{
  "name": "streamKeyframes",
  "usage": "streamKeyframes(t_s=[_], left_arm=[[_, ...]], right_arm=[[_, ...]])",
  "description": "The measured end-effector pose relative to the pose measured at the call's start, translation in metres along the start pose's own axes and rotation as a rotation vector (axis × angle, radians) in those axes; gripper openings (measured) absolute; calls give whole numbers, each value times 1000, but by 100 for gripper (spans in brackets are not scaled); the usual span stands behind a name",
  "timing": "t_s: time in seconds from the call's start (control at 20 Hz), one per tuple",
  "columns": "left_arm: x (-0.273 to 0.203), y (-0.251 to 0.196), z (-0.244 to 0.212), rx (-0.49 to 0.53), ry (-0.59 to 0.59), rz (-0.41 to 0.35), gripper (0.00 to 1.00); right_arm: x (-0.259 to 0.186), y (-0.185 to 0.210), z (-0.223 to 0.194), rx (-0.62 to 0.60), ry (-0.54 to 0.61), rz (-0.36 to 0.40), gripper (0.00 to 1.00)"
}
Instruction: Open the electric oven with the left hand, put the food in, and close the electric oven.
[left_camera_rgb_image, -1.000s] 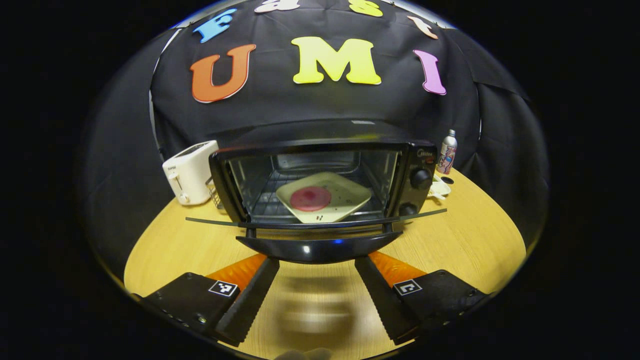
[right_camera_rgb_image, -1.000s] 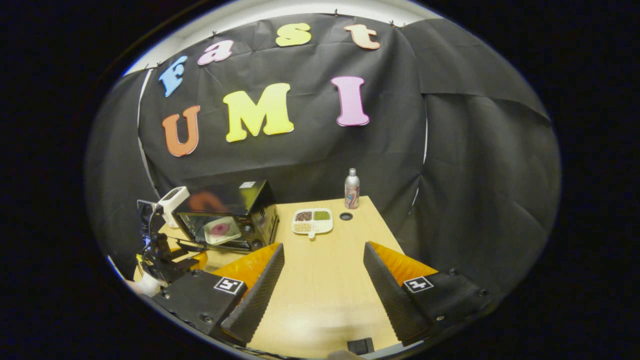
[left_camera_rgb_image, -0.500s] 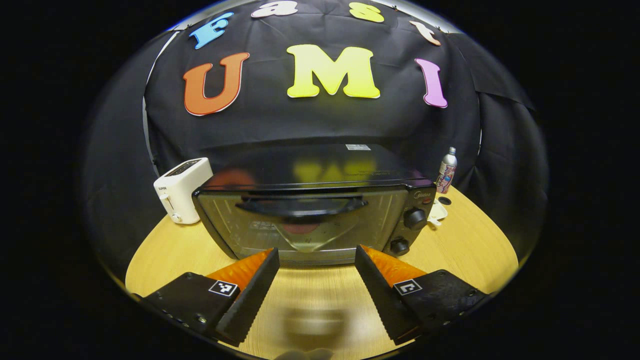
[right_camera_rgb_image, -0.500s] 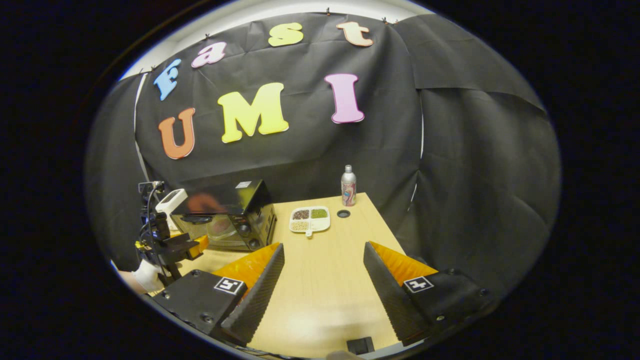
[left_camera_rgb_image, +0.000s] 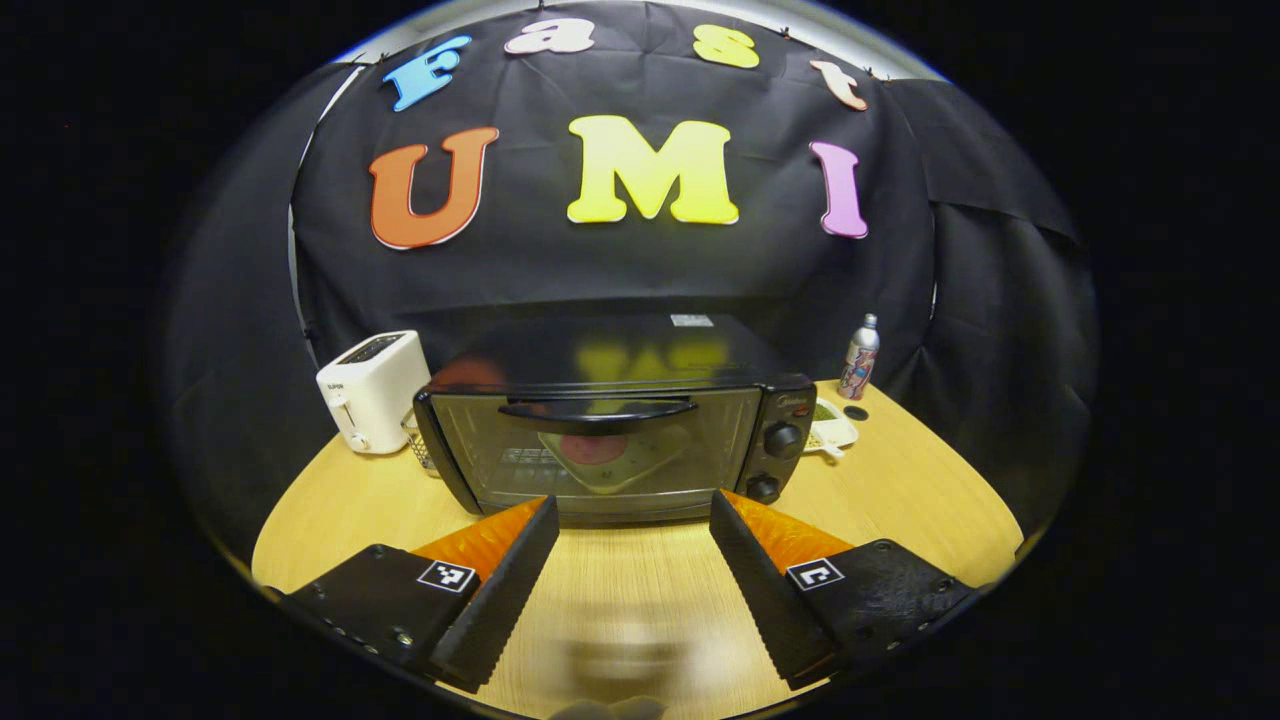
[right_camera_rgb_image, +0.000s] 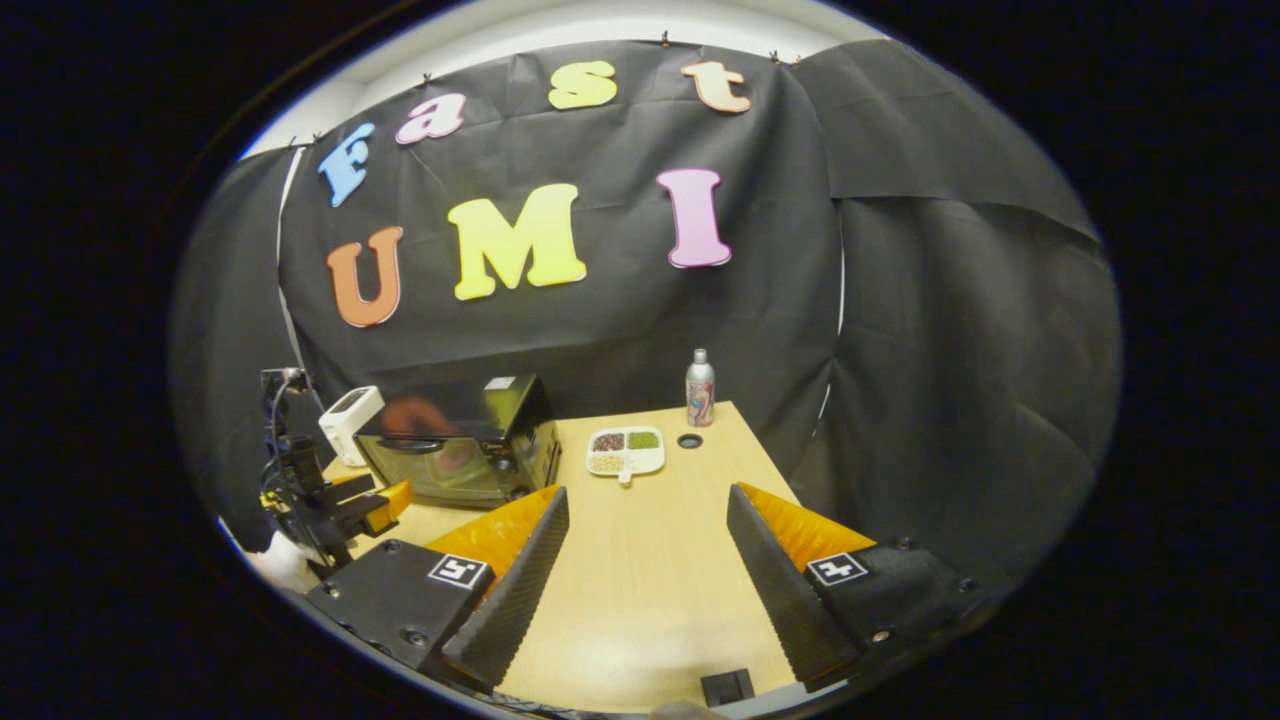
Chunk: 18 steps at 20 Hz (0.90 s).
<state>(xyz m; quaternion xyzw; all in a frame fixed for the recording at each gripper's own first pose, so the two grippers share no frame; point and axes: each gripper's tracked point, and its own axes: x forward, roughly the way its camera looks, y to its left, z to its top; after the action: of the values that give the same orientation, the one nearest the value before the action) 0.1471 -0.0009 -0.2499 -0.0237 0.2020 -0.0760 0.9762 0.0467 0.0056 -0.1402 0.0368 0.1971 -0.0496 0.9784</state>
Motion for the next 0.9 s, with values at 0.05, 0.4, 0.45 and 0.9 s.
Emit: streamKeyframes(t_s=[0.05,0.4,0.45,0.9], left_arm=[[-15,2,4,5,-12,-7,97],[-142,27,47,11,-123,33,97],[-163,31,54,-3,-142,47,97],[-345,28,73,-12,-309,211,97]], right_arm=[[-6,3,1,-10,-5,-9,96],[-69,36,25,-6,-122,38,100],[-78,38,27,-12,-136,52,100],[-185,10,24,-24,-265,134,96]])
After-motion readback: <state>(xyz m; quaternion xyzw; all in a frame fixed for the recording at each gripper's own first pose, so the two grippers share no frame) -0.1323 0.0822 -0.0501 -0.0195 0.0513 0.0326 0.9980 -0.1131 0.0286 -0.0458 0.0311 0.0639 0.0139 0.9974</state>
